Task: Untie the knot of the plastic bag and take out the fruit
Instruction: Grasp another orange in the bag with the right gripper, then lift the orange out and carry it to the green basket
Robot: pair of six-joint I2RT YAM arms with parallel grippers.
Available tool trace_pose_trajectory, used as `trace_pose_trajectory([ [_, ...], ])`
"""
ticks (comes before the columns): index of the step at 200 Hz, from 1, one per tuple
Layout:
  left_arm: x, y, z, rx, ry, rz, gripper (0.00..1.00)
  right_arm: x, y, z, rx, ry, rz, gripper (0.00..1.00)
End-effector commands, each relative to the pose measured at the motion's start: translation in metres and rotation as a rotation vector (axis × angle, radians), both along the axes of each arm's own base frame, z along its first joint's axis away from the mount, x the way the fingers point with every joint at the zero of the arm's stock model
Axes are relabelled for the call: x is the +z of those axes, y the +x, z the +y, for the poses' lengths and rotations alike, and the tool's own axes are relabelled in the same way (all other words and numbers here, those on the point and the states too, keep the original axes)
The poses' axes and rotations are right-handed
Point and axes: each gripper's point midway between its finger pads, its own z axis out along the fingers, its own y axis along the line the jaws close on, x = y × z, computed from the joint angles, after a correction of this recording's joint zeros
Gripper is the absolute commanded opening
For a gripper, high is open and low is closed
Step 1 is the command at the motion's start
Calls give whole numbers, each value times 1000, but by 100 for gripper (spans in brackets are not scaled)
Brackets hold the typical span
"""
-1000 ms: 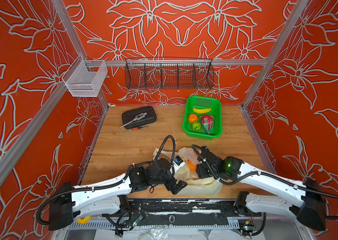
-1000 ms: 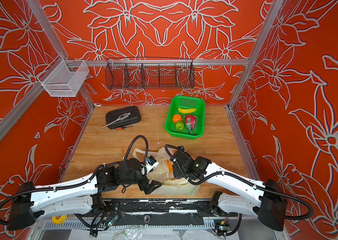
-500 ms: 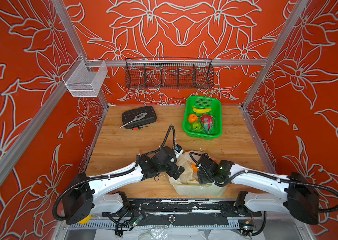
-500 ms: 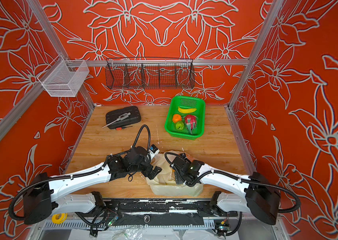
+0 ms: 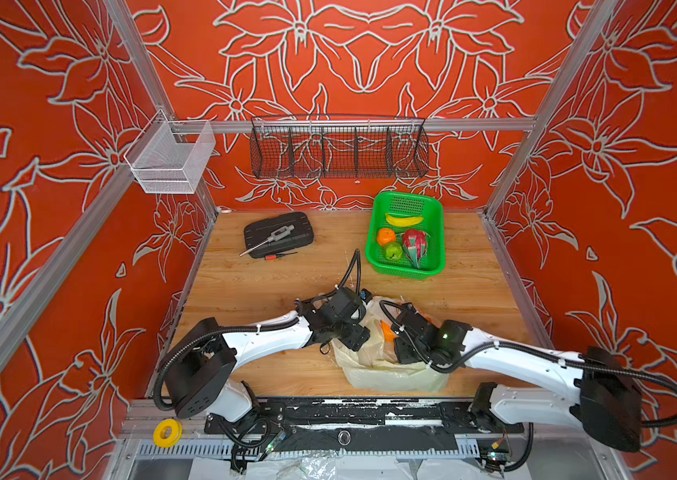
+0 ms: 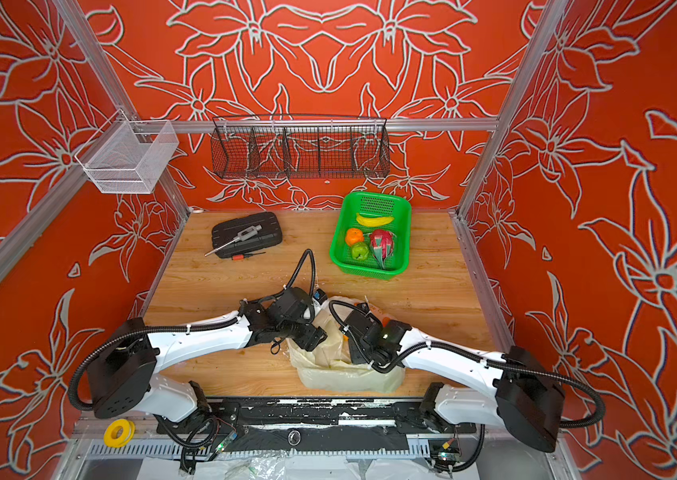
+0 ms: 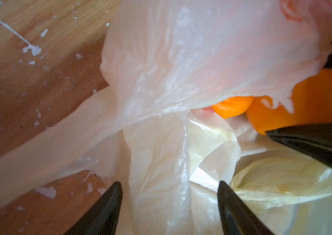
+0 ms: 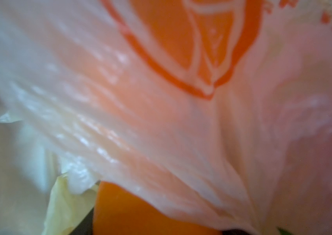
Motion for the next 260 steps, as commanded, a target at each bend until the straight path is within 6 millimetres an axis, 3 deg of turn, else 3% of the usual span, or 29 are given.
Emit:
trace_pose_trajectory([
  [1, 9, 10, -7, -1, -26, -23, 53, 14, 1, 10, 26, 76, -39, 45],
  [45, 13, 24, -3, 51, -14, -37, 16, 28, -5, 27, 102, 191, -51, 45],
  [76, 16, 37, 4, 115, 13, -30, 0, 37, -11, 43, 174, 265, -35, 44],
  [114, 14, 43, 14, 167, 42, -29, 0, 71, -6, 56, 182, 406, -126, 44],
  [187, 8, 41, 37, 247, 26, -8, 0, 139, 19, 42, 57, 529, -356, 44],
  [222, 5, 38, 56, 291, 35, -1, 0, 166, 54, 25, -76, 553, -473, 43],
  [260, 5, 36, 77, 342, 31, 2, 0, 183, 113, 3, -218, 587, -494, 41],
])
